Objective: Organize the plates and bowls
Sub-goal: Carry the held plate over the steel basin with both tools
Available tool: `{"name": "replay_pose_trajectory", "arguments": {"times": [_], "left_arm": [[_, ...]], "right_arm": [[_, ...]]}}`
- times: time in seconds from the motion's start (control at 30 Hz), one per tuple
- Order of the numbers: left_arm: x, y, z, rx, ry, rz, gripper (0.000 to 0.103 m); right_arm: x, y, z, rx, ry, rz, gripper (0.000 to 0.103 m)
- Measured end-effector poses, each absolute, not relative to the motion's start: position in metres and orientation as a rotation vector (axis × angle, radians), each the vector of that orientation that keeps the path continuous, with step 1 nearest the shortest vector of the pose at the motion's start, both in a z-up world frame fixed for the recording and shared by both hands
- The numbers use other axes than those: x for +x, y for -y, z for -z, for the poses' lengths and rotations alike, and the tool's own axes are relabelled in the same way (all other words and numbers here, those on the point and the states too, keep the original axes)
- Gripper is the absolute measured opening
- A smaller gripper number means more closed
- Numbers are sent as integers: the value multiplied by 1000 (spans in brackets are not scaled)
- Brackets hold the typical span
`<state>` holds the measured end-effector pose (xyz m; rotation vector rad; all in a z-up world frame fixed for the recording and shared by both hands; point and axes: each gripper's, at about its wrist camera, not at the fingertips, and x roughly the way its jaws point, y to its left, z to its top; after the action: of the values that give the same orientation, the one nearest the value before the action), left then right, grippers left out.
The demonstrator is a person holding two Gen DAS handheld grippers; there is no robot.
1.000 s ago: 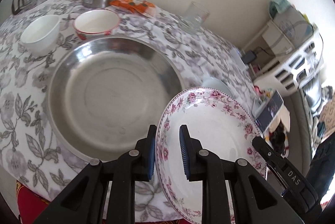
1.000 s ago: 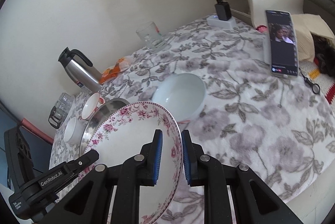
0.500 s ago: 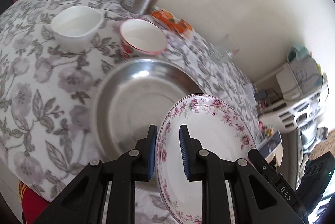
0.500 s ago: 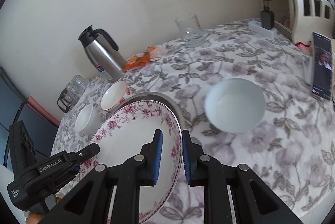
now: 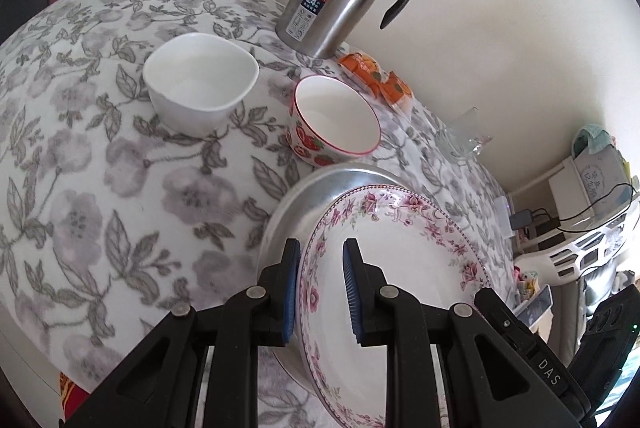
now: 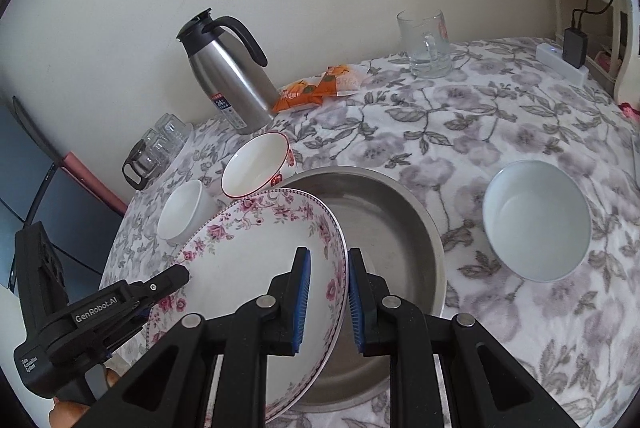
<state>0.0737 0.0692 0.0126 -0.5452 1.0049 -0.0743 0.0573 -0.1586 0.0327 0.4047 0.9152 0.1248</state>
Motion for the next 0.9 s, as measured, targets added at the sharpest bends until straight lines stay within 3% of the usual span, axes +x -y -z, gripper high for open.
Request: {"name": "replay_pose_trajectory", "arguments": {"times": [0.9], "left_arm": [[107, -44, 31, -463, -1113, 72, 22]], "right_arm": [[83, 179, 16, 447, -1017, -76, 20]]}}
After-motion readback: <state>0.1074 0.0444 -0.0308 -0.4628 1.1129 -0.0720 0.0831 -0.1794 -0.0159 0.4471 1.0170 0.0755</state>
